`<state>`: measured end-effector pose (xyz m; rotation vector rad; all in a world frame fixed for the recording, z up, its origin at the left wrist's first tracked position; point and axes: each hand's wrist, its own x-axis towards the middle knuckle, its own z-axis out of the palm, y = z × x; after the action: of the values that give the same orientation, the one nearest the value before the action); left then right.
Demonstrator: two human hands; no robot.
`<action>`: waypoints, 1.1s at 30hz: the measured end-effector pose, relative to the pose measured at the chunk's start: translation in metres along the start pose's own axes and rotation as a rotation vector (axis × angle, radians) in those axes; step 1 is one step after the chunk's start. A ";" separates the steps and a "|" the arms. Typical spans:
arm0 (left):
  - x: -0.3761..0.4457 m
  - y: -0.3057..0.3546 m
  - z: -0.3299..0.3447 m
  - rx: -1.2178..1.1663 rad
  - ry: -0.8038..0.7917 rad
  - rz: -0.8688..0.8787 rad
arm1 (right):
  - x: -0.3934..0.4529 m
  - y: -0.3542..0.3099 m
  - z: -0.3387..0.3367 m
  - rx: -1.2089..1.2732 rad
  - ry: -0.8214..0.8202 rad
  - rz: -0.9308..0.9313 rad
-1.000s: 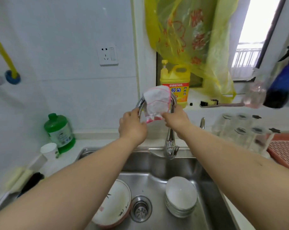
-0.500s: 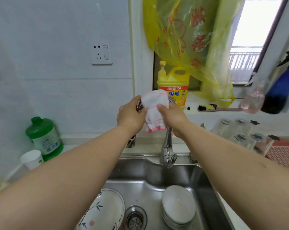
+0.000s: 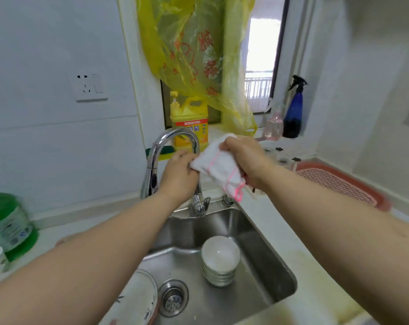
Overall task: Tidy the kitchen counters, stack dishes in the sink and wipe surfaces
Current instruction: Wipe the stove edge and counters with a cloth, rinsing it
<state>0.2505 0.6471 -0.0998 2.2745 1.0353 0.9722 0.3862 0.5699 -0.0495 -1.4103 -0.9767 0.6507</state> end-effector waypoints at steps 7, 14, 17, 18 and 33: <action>-0.074 0.074 0.098 -0.313 -0.436 -0.195 | -0.108 0.056 -0.124 -0.208 0.223 0.184; -0.150 0.199 0.177 -0.741 -1.201 -0.275 | -0.247 0.053 -0.254 -0.182 0.406 0.325; -0.195 0.266 0.207 -0.726 -1.273 -0.135 | -0.317 0.046 -0.296 -0.168 0.459 0.367; -0.213 0.287 0.216 -0.684 -1.292 -0.056 | -0.341 0.046 -0.311 -0.161 0.480 0.386; -0.600 0.587 0.317 -0.501 -1.552 0.479 | -0.822 0.033 -0.502 -0.275 0.797 0.998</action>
<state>0.4783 -0.2173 -0.1751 1.9604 -0.3873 -0.4852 0.4249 -0.3854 -0.1708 -2.1529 0.3421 0.5630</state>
